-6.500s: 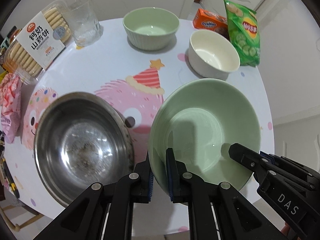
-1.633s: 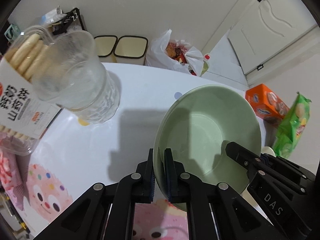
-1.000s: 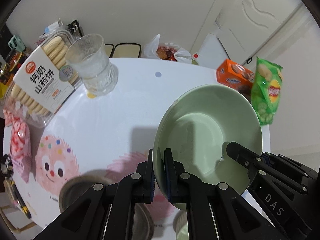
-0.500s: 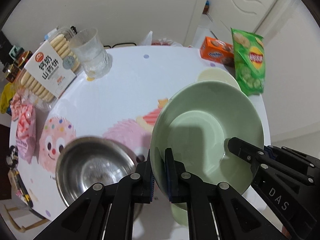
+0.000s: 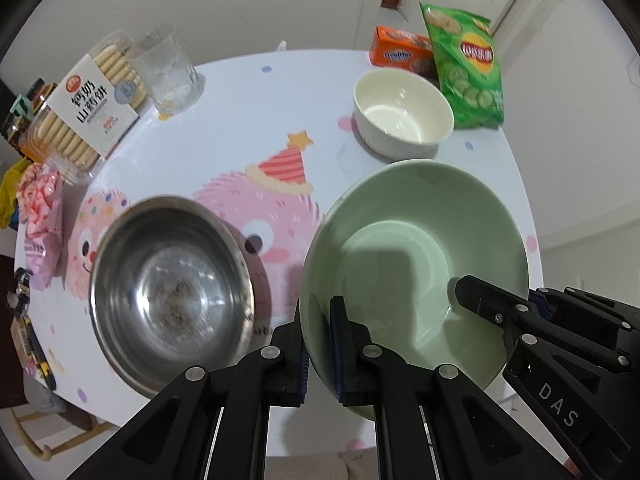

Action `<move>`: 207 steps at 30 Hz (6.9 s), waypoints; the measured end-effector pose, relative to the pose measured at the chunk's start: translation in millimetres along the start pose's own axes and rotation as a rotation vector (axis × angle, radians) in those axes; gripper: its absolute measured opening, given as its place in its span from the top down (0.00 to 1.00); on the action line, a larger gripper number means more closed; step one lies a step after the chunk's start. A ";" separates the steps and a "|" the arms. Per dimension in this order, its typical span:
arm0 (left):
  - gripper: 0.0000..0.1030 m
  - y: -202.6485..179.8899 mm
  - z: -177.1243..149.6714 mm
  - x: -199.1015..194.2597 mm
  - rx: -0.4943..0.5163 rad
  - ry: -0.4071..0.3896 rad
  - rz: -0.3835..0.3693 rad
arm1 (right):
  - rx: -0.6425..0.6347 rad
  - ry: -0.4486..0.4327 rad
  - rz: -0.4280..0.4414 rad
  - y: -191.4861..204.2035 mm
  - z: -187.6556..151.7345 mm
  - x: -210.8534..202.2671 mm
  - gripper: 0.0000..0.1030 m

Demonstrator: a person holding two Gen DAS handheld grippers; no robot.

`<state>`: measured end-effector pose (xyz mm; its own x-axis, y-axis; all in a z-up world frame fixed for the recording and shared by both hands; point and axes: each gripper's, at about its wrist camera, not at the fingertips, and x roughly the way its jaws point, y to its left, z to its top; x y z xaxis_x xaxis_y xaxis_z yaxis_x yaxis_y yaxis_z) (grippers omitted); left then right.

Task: Organize plates and bowls
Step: 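Lift the green bowl and carry it onto the other green bowls, then lower the green bowl onto the green stack and open both tools, then move both open tools toward the cream ribbed bowl, then grasp the cream bowl rim with the left tool while the right tool grasps it too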

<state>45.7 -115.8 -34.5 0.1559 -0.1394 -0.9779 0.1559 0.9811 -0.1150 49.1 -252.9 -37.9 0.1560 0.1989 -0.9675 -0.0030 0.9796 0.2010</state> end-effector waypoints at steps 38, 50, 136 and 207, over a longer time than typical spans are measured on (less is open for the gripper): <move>0.89 -9.0 -15.8 35.4 0.084 0.074 0.026 | -0.010 0.100 -0.068 -4.2 -30.4 31.6 0.87; 0.87 -9.5 -18.0 35.3 0.119 0.062 0.046 | -0.008 0.103 -0.072 -3.2 -31.0 31.1 0.86; 0.00 0.6 191.4 99.1 0.077 0.059 -0.054 | 0.375 -0.059 -0.041 -101.8 132.0 42.6 0.00; 0.95 9.9 99.7 -23.3 0.030 -0.081 -0.060 | 0.082 -0.097 -0.007 -8.8 80.8 -19.2 0.90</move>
<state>140.9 -116.2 4.6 0.2236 -0.2095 -0.9519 0.1959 0.9664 -0.1667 125.9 -267.7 -8.8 0.2504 0.1850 -0.9503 0.0790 0.9744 0.2105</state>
